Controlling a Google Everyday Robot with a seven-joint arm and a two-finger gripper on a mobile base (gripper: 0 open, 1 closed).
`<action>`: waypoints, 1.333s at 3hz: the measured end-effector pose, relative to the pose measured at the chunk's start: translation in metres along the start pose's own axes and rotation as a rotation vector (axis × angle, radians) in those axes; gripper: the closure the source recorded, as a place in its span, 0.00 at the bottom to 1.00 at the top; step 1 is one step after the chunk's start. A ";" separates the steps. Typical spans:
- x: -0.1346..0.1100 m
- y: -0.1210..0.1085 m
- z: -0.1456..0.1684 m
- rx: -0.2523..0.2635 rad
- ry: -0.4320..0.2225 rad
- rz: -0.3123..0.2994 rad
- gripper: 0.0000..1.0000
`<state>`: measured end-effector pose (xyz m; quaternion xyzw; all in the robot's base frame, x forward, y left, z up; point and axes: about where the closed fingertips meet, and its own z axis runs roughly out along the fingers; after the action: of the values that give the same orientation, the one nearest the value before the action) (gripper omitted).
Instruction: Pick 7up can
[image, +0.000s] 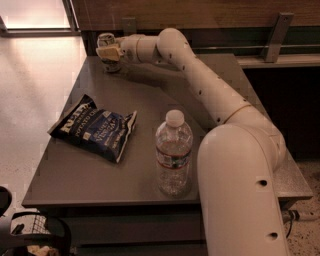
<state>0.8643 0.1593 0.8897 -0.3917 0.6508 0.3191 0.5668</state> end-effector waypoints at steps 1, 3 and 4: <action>0.001 0.002 0.003 -0.005 0.001 0.001 0.72; 0.002 0.006 0.007 -0.012 0.002 0.002 1.00; 0.000 0.007 0.005 -0.015 0.001 -0.002 1.00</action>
Offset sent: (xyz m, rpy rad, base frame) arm -0.0007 0.0033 -0.0011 0.0000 0.0016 0.0041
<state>0.8605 0.1676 0.8885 -0.3968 0.6484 0.3229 0.5638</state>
